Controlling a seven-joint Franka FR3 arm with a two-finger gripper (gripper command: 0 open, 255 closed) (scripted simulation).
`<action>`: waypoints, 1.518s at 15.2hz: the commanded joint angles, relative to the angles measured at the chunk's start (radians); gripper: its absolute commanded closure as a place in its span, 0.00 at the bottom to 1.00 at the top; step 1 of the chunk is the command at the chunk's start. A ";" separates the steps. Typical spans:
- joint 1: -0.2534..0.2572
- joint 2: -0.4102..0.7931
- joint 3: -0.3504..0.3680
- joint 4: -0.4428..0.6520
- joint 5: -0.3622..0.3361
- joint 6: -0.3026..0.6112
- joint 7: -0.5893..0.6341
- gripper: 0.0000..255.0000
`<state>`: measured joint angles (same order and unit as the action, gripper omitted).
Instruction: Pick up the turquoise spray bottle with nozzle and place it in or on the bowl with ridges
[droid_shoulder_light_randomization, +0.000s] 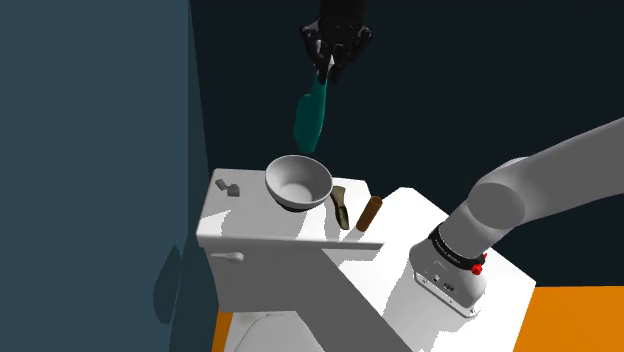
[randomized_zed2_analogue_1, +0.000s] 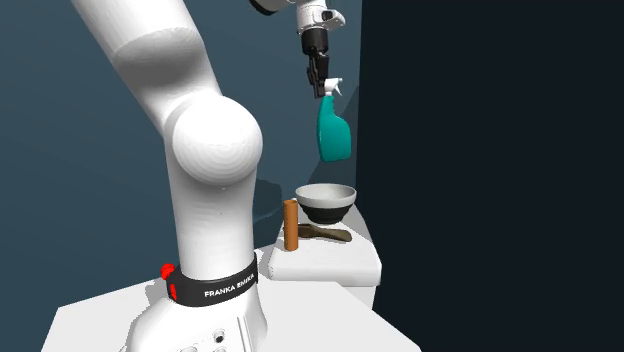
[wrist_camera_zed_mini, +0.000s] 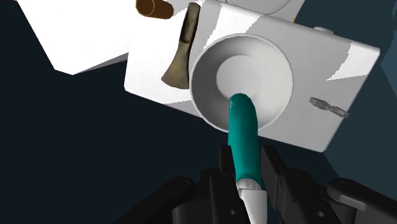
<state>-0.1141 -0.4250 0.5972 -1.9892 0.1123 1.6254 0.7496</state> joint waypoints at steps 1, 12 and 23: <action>0.004 -0.008 0.003 -0.035 0.005 0.029 0.001 1.00; 0.014 -0.015 0.023 -0.186 0.019 0.174 0.009 1.00; 0.016 -0.010 0.033 -0.236 0.022 0.228 0.014 1.00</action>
<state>-0.0980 -0.4347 0.6306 -2.2251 0.1347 1.8532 0.7633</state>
